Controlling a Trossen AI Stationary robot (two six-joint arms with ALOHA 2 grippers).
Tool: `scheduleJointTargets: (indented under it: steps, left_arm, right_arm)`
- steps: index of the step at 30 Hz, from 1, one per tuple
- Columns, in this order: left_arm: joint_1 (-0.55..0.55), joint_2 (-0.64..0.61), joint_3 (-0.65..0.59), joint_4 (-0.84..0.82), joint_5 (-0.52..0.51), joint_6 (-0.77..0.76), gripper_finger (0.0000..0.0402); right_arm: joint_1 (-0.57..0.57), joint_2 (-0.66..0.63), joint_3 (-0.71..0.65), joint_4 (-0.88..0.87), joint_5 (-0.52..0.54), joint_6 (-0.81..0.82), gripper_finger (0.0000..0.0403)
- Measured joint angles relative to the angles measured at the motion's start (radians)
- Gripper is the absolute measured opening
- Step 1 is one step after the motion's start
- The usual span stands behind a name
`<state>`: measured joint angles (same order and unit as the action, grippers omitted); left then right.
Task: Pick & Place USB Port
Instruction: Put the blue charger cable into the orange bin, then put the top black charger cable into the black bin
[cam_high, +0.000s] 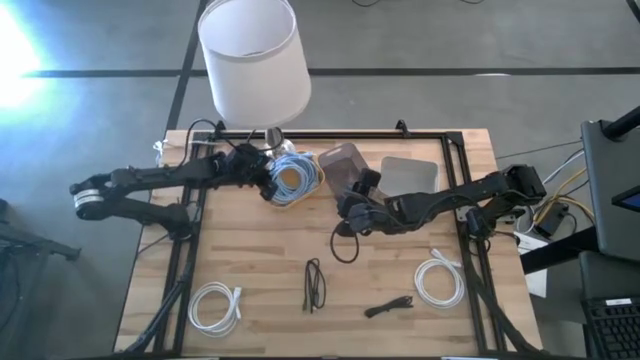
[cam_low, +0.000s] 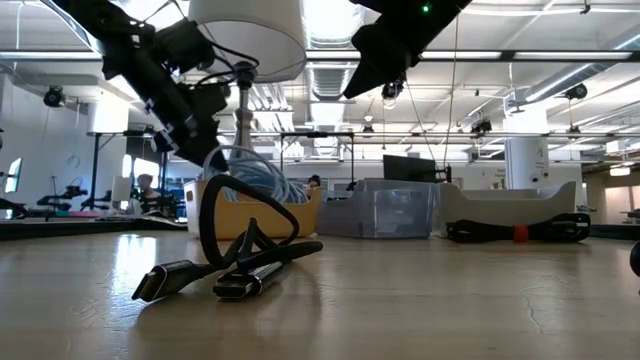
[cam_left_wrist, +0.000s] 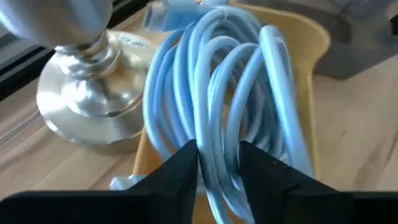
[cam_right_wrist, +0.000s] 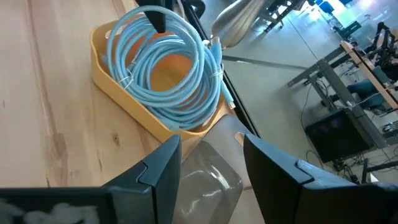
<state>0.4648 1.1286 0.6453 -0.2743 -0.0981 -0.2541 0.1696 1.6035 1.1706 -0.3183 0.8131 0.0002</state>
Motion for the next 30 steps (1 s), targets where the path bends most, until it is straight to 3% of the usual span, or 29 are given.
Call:
scheduleJointTargets:
  steps: [10, 18, 23, 26, 30]
  left_arm:
    - [0.0, -0.036, 0.0, -0.178, -0.13, -0.009, 0.0167]
    - [-0.002, -0.147, 0.0, -0.188, -0.138, -0.009, 0.0167]
    - [-0.002, -0.228, 0.0, -0.186, -0.138, -0.009, 0.0167]
    - [-0.002, -0.267, 0.0, -0.186, -0.139, -0.009, 0.0167]
    - [-0.003, -0.298, 0.0, -0.175, -0.138, -0.013, 0.0165]
  right_arm:
    - [0.0, 0.0, 0.0, -0.025, 0.0, 0.0, 0.0171]
    - [0.0, 0.0, 0.0, -0.052, -0.008, 0.05, 0.0171]
    - [0.0, 0.0, 0.0, -0.088, -0.068, 0.062, 0.0171]
    - [0.0, 0.0, 0.0, -0.147, -0.115, 0.12, 0.0171]
    - [0.0, 0.0, 0.0, -0.352, -0.188, 0.266, 0.0171]
